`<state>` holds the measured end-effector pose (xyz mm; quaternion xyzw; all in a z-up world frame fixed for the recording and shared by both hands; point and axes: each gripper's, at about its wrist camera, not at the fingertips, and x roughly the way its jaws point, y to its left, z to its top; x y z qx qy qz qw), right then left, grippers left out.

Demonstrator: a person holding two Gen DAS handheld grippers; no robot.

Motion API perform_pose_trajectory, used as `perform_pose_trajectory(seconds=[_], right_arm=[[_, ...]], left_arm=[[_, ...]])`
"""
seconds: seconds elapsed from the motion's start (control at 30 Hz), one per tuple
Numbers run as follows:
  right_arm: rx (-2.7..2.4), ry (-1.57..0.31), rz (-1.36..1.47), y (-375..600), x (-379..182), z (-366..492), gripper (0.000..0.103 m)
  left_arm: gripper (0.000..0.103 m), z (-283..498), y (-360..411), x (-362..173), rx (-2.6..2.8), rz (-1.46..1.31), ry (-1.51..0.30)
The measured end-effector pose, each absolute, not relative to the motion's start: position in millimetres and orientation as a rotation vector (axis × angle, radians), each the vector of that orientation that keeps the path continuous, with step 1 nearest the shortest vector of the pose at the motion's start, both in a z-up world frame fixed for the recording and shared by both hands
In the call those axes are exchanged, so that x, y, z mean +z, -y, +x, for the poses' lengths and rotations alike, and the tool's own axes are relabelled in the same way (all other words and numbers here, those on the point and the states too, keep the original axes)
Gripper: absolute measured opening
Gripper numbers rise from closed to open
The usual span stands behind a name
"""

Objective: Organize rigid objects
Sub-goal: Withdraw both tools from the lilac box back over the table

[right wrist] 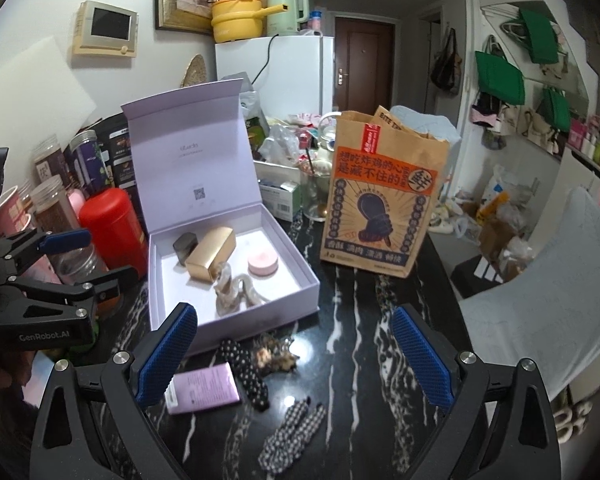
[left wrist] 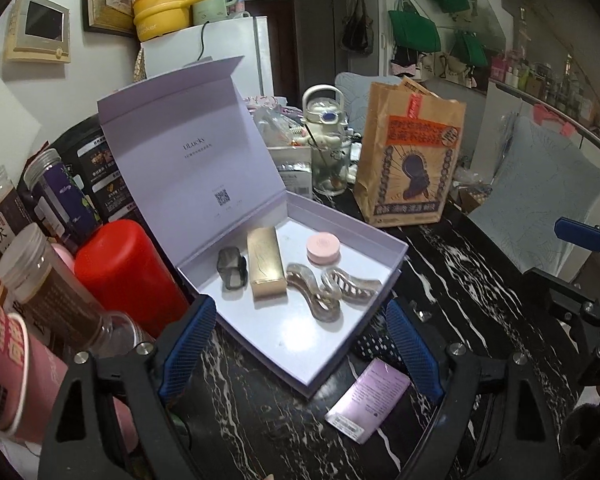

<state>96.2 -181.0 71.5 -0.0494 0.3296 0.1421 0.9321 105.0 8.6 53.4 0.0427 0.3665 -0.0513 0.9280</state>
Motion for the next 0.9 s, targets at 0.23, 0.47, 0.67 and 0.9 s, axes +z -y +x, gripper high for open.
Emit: perform_pose_trajectory(seconds=[0.23, 0.47, 0.67, 0.9], right_arm=[[0.280, -0.677, -0.098, 188, 64, 73, 0.100], [0.263, -0.692, -0.057, 200, 52, 54, 0.100], [0.248, -0.697, -0.053, 205, 41, 41, 0.100], [0.260, -0.721, -0.024, 213, 22, 28, 0.100]], left_arm=[[0.088, 88, 1, 42, -0.139, 0.095, -0.785], [0.088, 70, 8, 32, -0.175, 0.102, -0.797], [0.088, 61, 16, 22, -0.194, 0.137, -0.816], [0.088, 52, 22, 8, -0.269, 0.121, -0.830]])
